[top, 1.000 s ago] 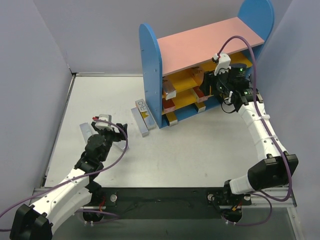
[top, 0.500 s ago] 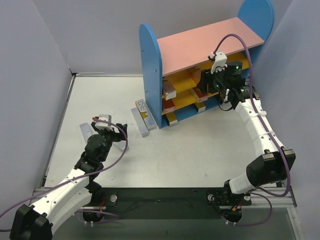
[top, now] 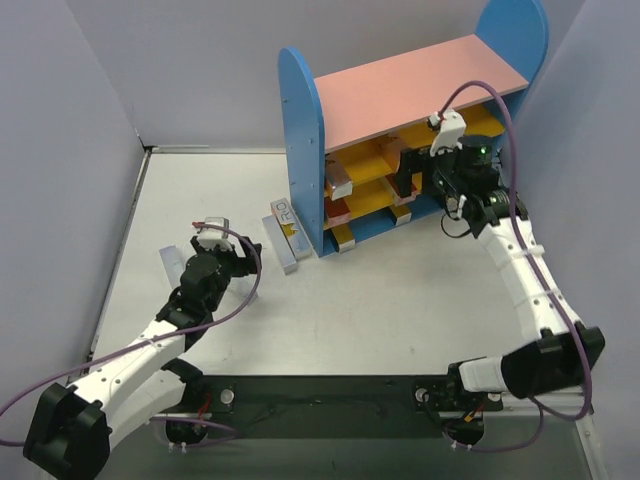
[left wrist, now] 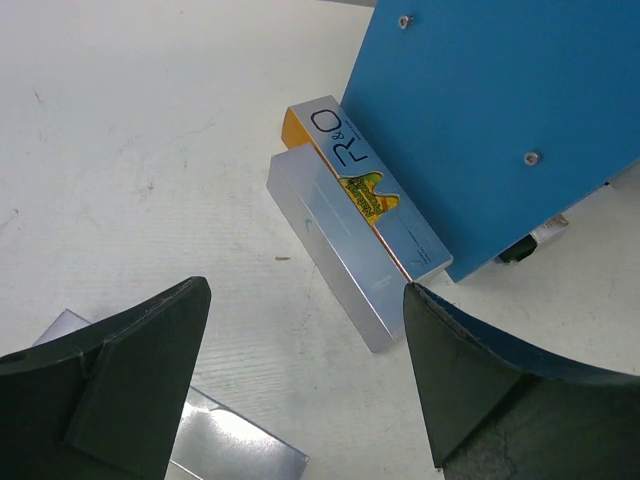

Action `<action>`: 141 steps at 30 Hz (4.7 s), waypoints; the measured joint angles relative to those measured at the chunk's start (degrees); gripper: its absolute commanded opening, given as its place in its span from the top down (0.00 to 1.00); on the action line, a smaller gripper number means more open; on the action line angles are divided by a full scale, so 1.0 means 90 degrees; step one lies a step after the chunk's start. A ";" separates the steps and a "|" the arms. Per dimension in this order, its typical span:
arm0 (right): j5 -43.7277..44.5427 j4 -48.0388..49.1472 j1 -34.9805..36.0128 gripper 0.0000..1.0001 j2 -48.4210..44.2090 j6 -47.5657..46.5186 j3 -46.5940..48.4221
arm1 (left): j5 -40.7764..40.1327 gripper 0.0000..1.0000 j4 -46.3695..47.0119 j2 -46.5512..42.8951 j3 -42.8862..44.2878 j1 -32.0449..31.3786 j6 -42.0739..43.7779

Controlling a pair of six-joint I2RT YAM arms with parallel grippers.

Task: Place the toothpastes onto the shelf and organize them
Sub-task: Adjust the toothpaste on the shelf, then pick up the toothpaste from the center of the board.

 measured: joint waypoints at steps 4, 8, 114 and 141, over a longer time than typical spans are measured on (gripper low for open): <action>0.0328 -0.0024 -0.0002 0.00 -0.1282 0.0238 -0.0692 | -0.0070 0.11 -0.0352 0.1010 0.1005 0.0112 -0.0214; 0.0636 -0.0046 -0.0007 0.00 -0.2565 0.0544 -0.1343 | -0.0100 0.11 -0.0527 0.2074 0.2001 0.0393 -0.0389; -0.0775 0.3286 0.3247 0.00 -0.3160 0.4634 -0.5343 | 0.0117 0.65 -0.5826 0.3643 0.5819 -0.0872 -0.5447; 0.0362 0.3905 0.3541 0.10 -0.2633 0.5299 -0.5561 | 0.0007 0.65 -0.5600 0.3492 0.5809 -0.0937 -0.5853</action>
